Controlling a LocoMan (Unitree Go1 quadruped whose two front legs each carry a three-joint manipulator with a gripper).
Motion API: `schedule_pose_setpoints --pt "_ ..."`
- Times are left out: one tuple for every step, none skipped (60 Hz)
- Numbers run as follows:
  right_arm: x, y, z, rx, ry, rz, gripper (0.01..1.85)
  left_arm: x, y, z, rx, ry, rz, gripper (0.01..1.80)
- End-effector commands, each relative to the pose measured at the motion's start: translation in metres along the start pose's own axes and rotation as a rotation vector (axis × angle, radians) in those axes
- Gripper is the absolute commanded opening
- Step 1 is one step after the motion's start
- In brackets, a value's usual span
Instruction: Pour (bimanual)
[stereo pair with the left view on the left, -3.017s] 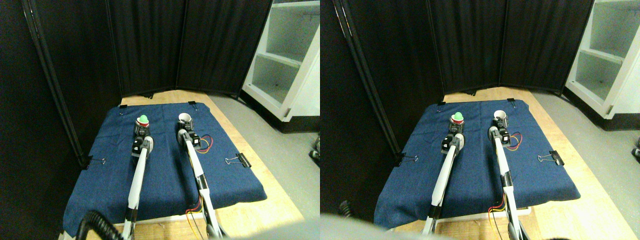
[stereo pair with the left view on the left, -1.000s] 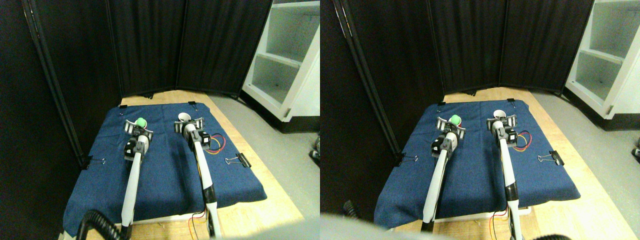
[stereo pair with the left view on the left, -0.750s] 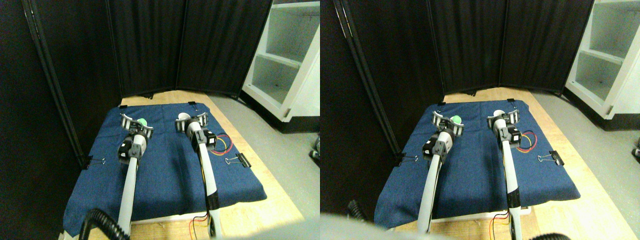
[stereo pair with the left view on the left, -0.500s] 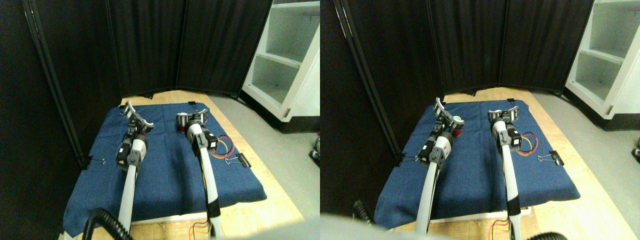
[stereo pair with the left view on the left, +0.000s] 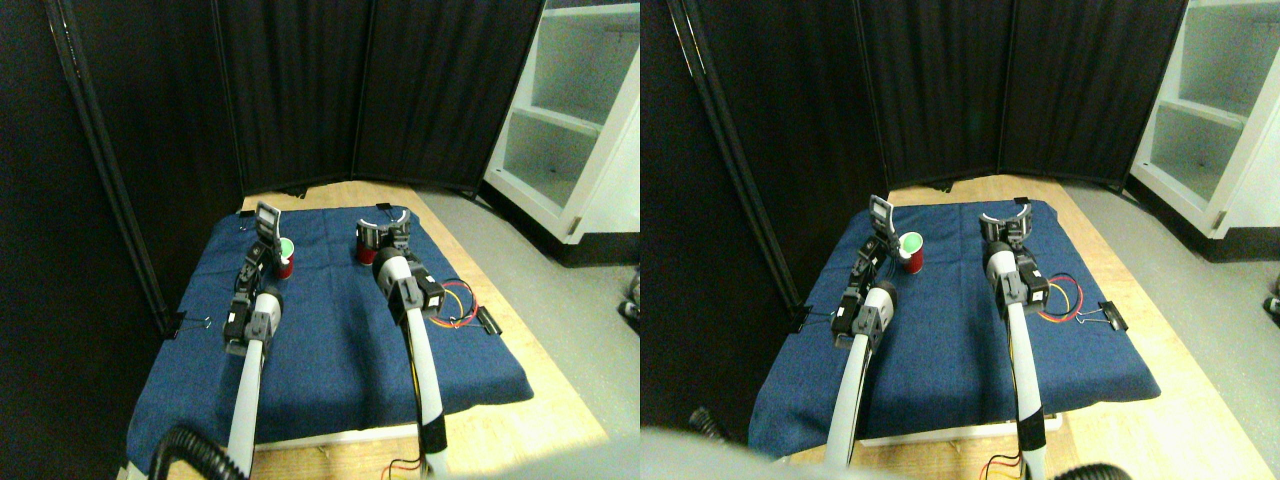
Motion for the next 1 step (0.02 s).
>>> schedule_pose_setpoints --pt "0.0004 0.0091 0.0007 0.017 0.002 0.055 0.88 0.0055 0.0075 -0.0044 0.038 -0.027 -0.02 1.04"
